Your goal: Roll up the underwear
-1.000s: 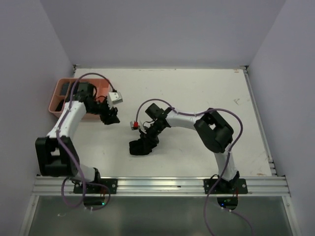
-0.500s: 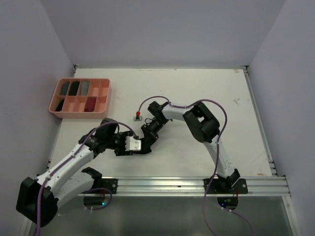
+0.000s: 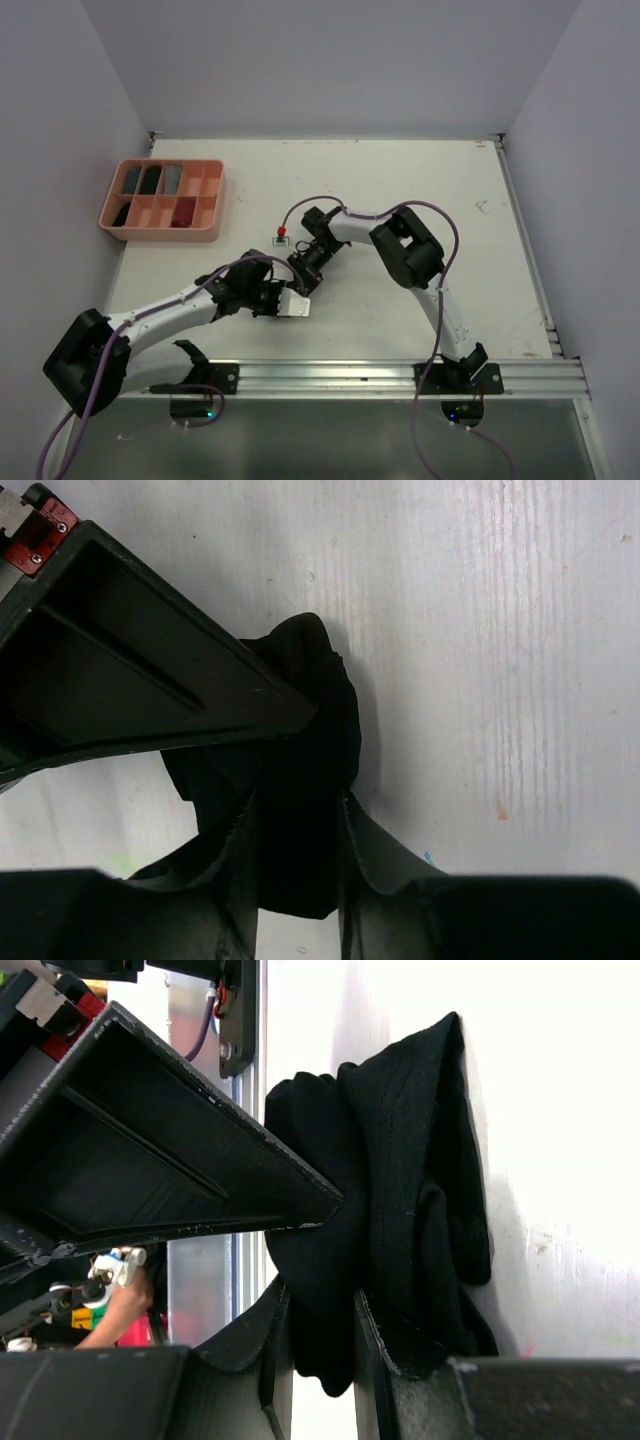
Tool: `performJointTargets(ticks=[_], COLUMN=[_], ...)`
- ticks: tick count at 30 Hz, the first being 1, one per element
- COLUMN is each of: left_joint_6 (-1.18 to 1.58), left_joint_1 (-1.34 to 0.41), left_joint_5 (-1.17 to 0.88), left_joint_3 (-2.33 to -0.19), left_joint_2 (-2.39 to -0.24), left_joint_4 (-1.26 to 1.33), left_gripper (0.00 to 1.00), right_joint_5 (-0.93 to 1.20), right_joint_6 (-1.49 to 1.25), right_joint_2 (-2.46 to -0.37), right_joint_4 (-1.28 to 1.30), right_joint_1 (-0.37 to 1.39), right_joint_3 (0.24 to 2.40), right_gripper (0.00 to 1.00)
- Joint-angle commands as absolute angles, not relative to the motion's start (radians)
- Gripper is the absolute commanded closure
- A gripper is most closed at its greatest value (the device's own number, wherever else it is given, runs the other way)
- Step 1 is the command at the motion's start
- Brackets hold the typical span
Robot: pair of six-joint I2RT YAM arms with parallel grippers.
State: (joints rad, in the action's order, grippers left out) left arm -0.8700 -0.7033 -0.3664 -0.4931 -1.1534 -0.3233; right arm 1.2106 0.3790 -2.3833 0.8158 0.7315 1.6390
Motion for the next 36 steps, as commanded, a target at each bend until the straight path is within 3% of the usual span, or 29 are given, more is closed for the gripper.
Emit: performJointTargets(ticks=[1,7,12,19,29,32,36], left_joint_6=[-0.822,-0.821,-0.864,-0.882,-0.956,-0.985,-1.000], left_joint_1=[-0.710,-0.710,-0.709,-0.632,-0.410,-0.387,-0.365], left_joint_5=[-0.316,-0.374,-0.423,-0.553,-0.680,-0.672,-0.670], left_joint_3=[-0.462,-0.468,-0.511,-0.701,-1.116,-1.216,-1.298], left_joint_2=[-1.209,-1.255,-1.324,-1.526,-2.004,-2.106,-2.186], left_joint_4=[-0.327,-0.400,-0.486,-0.635,-0.919,-0.982,-1.015], left_gripper=[0.75,1.00,1.00,1.00,1.00,1.00,1.00], right_joint_5=[1.072,1.049,1.014,0.792,0.712,0.753,0.602], right_joint_6=[0.388,0.368,0.367,0.486,0.618,0.644,0.722], right_joint_2=[-2.428,-2.392,-2.353,-2.209,-1.677,-1.609,-1.557], right_joint_4=[0.847,0.854,0.908,0.956,0.717,0.670,0.634], right_joint_1=[0.729,0.684,0.585,0.485,0.469,0.494,0.623], right_joint_3=[1.634,1.669,1.772,1.823,1.427,1.349,1.283], right_gripper=[0.92,0.57,0.36,0.36,0.43,0.43,0.40])
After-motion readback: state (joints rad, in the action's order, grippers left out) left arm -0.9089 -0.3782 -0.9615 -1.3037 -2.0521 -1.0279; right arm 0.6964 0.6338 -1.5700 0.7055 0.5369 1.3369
